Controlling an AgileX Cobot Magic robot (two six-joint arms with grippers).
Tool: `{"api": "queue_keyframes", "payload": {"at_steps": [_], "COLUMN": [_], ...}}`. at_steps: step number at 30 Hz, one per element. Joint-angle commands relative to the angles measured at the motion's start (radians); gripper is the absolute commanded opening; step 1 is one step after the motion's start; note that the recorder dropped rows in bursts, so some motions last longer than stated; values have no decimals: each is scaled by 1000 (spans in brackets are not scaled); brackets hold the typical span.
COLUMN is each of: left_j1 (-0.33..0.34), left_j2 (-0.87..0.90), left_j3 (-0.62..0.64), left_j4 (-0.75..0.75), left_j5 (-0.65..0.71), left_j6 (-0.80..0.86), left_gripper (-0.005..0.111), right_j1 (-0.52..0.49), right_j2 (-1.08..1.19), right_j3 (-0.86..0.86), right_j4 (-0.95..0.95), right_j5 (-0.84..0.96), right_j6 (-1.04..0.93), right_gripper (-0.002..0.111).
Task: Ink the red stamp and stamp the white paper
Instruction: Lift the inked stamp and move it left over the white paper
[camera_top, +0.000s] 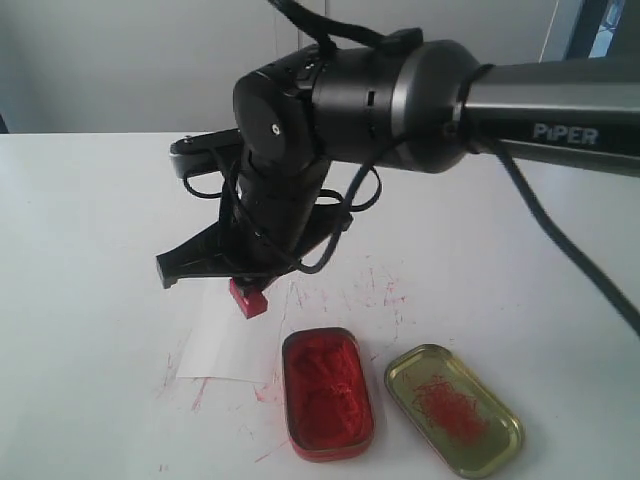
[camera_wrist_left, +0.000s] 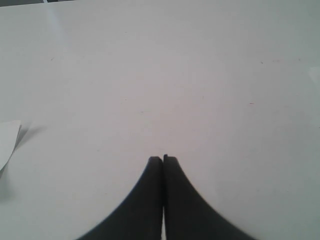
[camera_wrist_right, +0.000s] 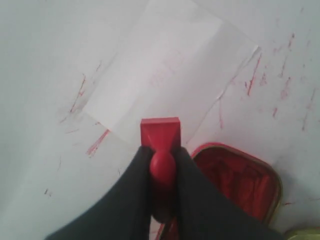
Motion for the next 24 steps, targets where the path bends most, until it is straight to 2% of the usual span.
{"api": "queue_keyframes", "payload": {"at_steps": [1, 11, 24], "left_j1": [2, 2, 2], "left_j2": [7, 7, 7], "left_j3": [-6, -6, -6], "left_j4": [-10, -10, -10], "left_j5": [1, 1, 1], "left_j6": [0, 0, 0], "left_gripper": [0, 0, 0], "right_j1": [-1, -1, -1], "right_j2": [74, 184, 248], "right_j3": [-98, -125, -125], "right_j4": [11, -16, -59], "right_j5": [29, -68, -62], "right_j6": [-61, -132, -132], "right_gripper": [0, 0, 0]}}
